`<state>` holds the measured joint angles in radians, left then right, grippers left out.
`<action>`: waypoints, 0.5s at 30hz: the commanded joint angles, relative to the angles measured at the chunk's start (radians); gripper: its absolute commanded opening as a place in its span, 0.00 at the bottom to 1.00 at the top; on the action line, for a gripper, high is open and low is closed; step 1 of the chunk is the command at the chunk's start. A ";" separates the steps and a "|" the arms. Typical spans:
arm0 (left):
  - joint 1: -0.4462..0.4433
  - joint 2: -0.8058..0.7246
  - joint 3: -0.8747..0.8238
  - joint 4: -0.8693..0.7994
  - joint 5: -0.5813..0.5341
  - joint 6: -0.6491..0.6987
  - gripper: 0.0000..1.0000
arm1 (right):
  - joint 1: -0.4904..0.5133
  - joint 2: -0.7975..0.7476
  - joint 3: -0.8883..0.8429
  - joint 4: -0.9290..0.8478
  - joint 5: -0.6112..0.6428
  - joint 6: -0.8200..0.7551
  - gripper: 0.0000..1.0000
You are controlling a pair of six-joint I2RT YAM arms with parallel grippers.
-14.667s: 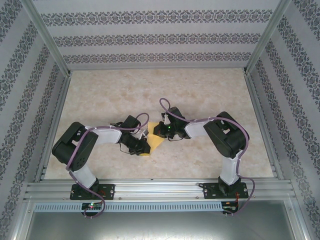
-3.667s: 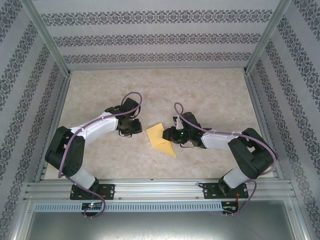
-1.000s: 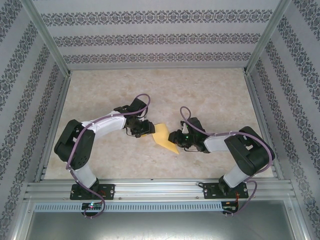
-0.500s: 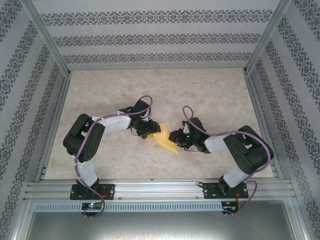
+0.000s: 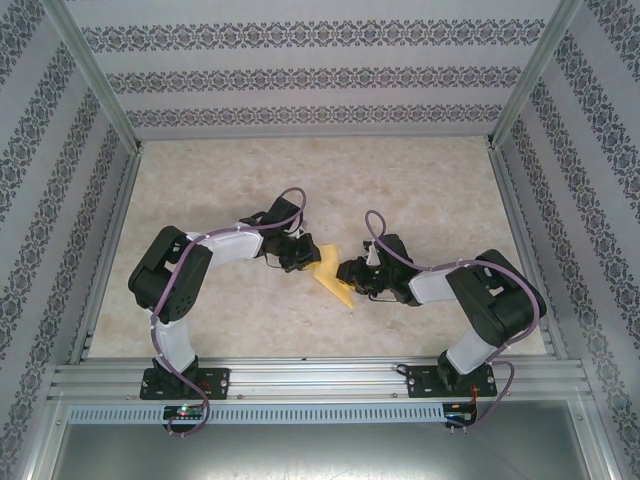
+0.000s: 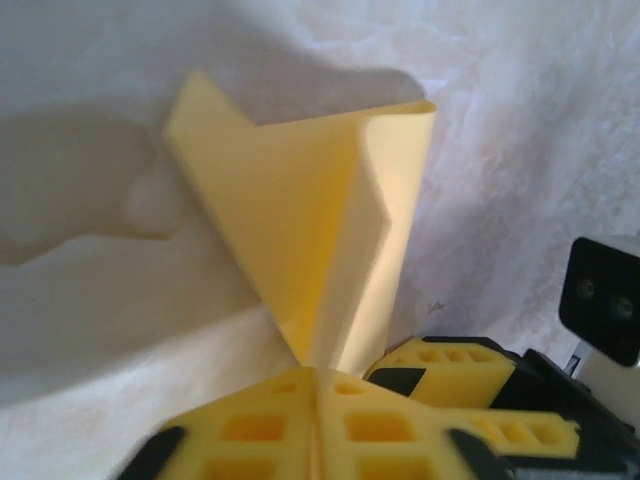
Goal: Fold a paper plane with a square sheet of paper (pick it up from the middle)
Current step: Fold the wing for the fifth time at the center of the table.
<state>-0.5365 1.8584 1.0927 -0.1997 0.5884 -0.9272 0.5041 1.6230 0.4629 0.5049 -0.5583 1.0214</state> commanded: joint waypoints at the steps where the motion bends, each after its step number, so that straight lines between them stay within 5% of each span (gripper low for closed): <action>1: -0.005 -0.016 0.041 -0.038 -0.033 0.007 0.01 | 0.034 0.002 0.032 -0.069 0.059 -0.114 0.39; 4: 0.001 -0.022 0.059 -0.070 -0.049 0.004 0.00 | 0.044 -0.107 0.061 -0.220 0.133 -0.194 0.46; 7: 0.003 -0.027 0.080 -0.094 -0.055 0.001 0.00 | 0.097 -0.250 0.071 -0.381 0.337 -0.299 0.48; 11: 0.007 -0.024 0.101 -0.122 -0.052 0.003 0.00 | 0.313 -0.405 0.047 -0.441 0.729 -0.537 0.52; 15: 0.008 -0.021 0.104 -0.121 -0.039 -0.001 0.00 | 0.460 -0.365 0.046 -0.411 0.941 -0.679 0.52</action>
<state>-0.5350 1.8580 1.1751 -0.2783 0.5488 -0.9249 0.9096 1.2217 0.5079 0.1490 0.0921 0.5312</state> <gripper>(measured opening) 0.068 0.519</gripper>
